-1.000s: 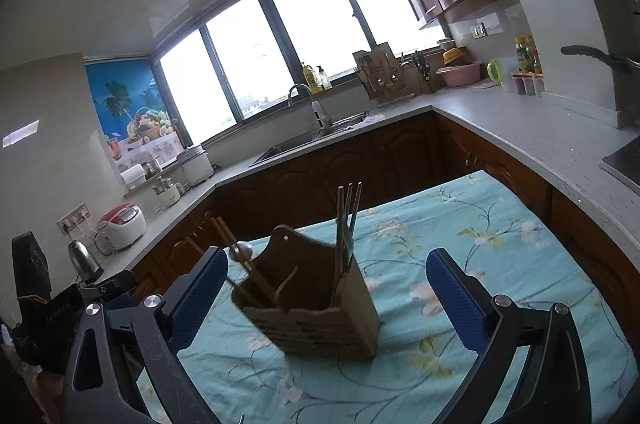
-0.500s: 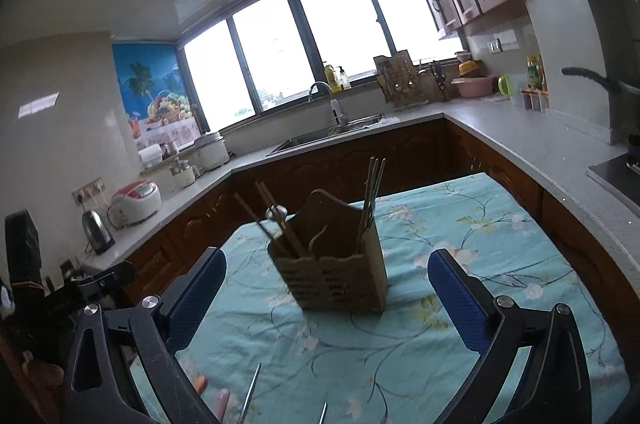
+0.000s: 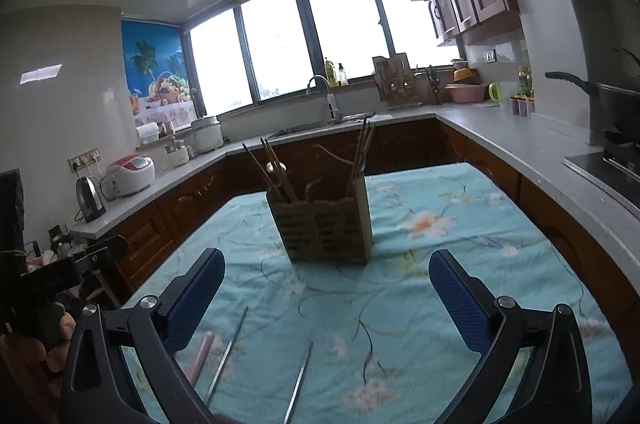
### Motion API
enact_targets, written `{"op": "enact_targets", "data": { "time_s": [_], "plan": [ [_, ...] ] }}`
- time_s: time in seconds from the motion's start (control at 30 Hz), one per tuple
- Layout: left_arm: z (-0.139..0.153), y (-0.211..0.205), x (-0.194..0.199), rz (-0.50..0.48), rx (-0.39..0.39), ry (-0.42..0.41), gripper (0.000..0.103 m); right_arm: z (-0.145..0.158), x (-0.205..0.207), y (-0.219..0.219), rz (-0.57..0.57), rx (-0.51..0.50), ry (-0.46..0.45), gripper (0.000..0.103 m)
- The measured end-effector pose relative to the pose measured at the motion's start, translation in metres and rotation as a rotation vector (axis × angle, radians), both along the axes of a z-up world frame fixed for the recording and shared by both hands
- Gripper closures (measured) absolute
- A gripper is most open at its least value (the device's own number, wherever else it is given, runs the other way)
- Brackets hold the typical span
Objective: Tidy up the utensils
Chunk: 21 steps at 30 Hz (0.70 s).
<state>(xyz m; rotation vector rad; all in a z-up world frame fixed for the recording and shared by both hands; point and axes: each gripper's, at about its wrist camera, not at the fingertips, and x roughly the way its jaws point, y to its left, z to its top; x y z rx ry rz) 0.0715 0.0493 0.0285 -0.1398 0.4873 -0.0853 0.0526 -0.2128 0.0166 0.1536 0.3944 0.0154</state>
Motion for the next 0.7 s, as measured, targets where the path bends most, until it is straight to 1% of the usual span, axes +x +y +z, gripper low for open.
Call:
{"op": "enact_targets", "data": {
  "time_s": [0.2, 0.47, 0.7],
  "plan": [
    [-0.003, 0.000, -0.010, 0.005, 0.022, 0.004, 0.001, -0.009, -0.018, 0.002, -0.003, -0.022, 0.008, 0.000],
    [-0.006, -0.002, -0.026, 0.024, 0.068, -0.011, 0.001, -0.018, -0.034, 0.011, 0.012, -0.057, 0.019, 0.000],
    [-0.004, -0.007, -0.035, 0.050, 0.113, -0.011, 0.001, -0.015, -0.040, 0.015, 0.020, -0.058, 0.015, 0.000]
  ]
}}
